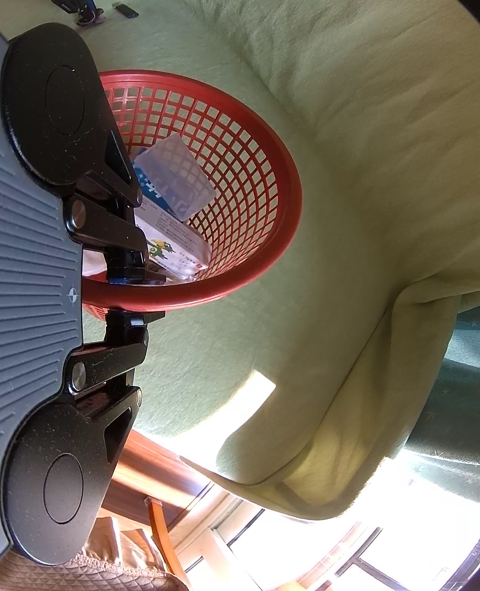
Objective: Organize objects
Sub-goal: 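Move the left gripper to the purple hair tie and grasp it, then carry the hair tie into the red basket and open the left gripper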
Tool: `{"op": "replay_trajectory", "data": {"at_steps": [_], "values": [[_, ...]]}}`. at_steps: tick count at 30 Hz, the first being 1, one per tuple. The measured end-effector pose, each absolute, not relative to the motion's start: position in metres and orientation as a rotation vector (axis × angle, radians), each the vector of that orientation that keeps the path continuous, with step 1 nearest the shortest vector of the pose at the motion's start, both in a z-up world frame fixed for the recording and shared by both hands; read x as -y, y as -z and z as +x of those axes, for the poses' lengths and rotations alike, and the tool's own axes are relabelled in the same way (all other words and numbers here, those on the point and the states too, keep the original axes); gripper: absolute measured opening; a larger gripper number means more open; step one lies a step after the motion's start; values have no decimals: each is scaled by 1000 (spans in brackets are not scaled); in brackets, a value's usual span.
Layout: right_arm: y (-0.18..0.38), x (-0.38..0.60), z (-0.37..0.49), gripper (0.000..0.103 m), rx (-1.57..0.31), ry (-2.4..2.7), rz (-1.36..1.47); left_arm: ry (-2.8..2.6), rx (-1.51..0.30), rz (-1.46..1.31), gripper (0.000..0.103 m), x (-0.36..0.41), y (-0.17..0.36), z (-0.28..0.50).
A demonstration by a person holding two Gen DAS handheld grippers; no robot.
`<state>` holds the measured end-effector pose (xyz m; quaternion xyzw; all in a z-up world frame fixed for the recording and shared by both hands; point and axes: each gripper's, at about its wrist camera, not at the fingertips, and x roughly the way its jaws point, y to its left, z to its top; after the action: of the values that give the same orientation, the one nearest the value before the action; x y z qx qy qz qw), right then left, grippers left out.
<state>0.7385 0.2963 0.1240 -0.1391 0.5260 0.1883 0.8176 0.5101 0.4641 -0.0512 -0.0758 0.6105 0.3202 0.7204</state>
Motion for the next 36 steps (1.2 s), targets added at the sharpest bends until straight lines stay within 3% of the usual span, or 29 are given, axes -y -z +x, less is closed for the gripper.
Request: {"op": "replay_trajectory", "data": {"at_steps": [17, 25, 36], "values": [[-123, -292, 737, 8, -1123, -401, -274, -727, -1197, -337, 5, -440, -13, 522], [-123, -293, 737, 8, -1120, -406, -282, -635, -1047, -398, 5, -417, -76, 575], [-124, -302, 732, 8, -1099, -419, -314, -481, -1040, -424, 5, -379, -128, 680]]}}
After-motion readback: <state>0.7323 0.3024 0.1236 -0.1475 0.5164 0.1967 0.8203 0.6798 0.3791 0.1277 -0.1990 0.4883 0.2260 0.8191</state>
